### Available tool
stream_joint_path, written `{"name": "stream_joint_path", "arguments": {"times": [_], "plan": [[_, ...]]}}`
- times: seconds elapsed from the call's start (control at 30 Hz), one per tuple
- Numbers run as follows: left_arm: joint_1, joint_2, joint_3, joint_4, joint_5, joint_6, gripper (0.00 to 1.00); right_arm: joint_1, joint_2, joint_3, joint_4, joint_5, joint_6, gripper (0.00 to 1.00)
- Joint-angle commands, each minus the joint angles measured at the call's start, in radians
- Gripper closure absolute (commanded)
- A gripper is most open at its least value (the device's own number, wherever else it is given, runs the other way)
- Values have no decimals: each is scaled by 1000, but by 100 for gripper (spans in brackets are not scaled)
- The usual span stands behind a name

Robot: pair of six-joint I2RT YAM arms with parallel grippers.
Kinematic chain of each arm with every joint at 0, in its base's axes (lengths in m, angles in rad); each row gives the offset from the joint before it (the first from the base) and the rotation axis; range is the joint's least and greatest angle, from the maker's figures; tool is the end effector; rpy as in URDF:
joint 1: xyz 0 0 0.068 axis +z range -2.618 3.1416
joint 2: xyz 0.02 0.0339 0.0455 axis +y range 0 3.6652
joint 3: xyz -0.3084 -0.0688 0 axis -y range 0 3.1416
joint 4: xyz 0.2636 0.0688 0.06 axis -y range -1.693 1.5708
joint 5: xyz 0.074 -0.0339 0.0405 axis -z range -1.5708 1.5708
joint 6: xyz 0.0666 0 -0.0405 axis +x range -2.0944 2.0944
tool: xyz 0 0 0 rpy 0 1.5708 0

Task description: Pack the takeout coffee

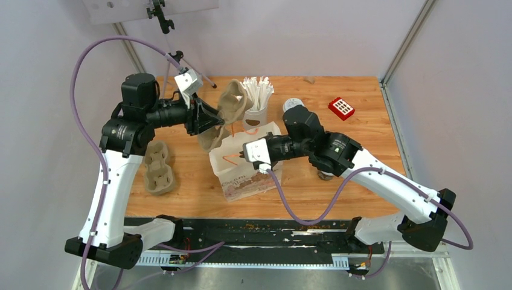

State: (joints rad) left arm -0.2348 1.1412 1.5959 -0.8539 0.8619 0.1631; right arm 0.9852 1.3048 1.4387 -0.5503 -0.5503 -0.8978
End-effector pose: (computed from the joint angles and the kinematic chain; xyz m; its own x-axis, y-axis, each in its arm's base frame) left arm 0.1926 -0.0981 0.5179 -0.2380 0.1656 -0.9571 0.8820 0.4495 -0.1415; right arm 0.1433 0.2791 0.4528 0.6228 -0.2668 -0.7355 -0.7824 -0.2184 -0.5833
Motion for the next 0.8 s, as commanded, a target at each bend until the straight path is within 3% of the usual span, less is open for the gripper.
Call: {"name": "stream_joint_path", "arguments": {"times": [0.0,0.33,0.77], "plan": [[-22,11,0,57,50,8,71,5,-37,-29,-7,-77,-74,100],[-71,-10,-117,161,167,-63,71,4,-82,-88,6,-80,-98,100],[-157,32,-174,161,81,-10,71,4,-107,-113,-30,-151,-168,100]]}}
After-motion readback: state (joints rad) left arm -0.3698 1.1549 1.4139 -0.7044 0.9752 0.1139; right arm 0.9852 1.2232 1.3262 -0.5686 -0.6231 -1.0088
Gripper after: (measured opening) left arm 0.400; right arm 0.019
